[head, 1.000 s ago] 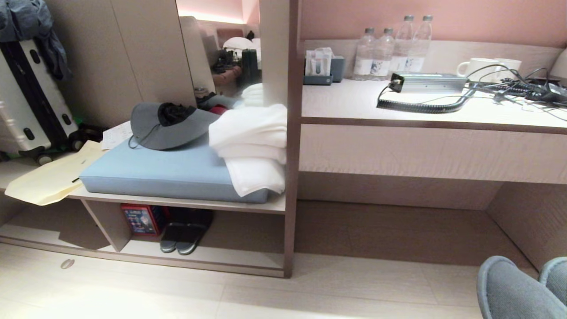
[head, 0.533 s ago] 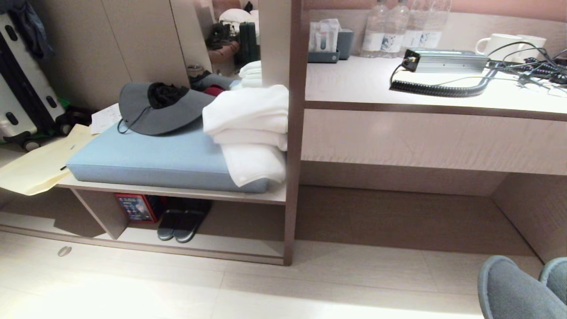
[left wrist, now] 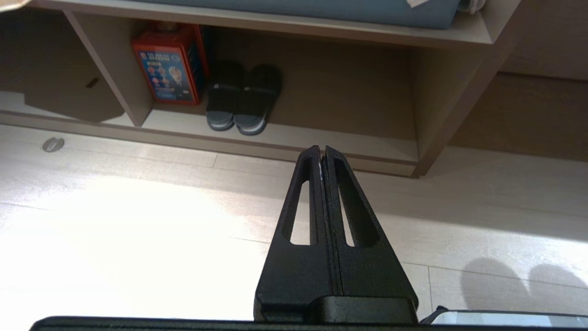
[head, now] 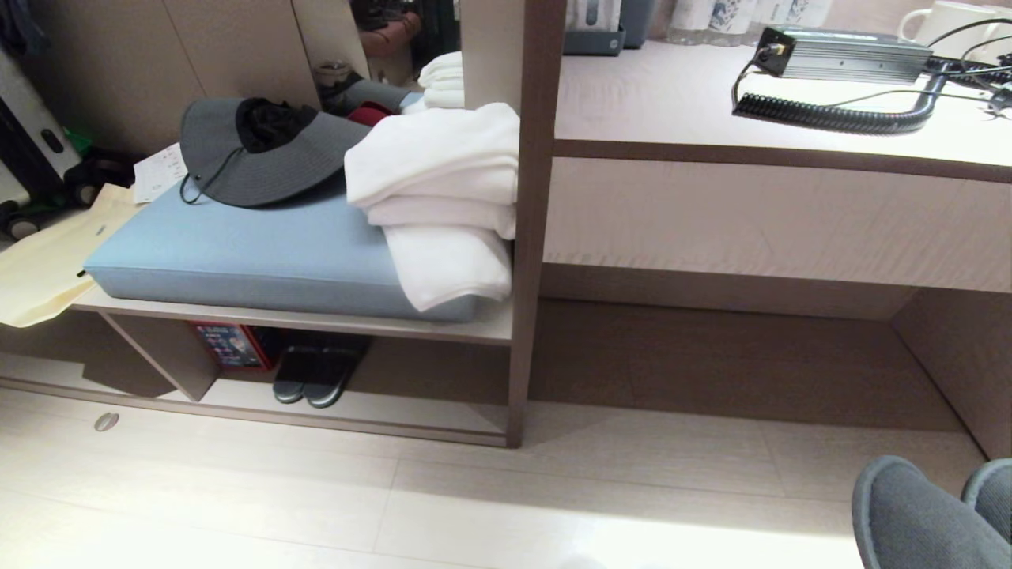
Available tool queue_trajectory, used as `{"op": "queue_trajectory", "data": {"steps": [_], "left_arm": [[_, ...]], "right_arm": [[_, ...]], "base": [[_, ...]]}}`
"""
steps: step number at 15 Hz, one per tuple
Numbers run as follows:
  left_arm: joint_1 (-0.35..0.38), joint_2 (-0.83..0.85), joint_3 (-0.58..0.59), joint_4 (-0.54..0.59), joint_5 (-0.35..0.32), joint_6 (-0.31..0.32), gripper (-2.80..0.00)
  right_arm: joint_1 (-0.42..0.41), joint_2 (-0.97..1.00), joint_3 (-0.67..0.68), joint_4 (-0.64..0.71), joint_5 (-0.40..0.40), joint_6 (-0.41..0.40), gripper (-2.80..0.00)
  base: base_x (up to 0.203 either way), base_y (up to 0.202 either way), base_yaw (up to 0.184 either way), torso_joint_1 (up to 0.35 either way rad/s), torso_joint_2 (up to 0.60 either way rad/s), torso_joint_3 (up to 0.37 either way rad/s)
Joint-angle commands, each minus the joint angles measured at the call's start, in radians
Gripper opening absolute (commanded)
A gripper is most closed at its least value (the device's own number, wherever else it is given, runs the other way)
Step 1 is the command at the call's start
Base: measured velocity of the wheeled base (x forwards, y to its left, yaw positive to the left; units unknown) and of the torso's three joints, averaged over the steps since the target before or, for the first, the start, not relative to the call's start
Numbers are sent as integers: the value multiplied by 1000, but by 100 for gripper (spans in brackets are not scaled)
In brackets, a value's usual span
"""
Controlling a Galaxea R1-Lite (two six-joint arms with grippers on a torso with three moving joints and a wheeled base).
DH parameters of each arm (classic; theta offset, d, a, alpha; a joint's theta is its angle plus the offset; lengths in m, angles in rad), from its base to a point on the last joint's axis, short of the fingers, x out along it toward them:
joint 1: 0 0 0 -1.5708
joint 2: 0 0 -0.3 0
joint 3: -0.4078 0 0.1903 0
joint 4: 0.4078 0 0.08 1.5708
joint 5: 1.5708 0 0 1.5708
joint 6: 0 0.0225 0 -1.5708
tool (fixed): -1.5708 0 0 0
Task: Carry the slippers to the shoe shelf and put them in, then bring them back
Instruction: Place the slippers on the floor
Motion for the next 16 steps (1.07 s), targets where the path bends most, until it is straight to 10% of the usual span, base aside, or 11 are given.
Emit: {"op": "queue_trajectory", "data": {"steps": [1,16], "left_arm": [[0,0,1,0,0,-1,-280],[0,0,0,0,1,-1,-280]], "right_arm": [[0,2,0,-1,0,0,-280],[0,2,0,-2,-7,-7,-280]], "base": [[0,0,0,2,2,-202],[0,0,0,4,3,-197]]}}
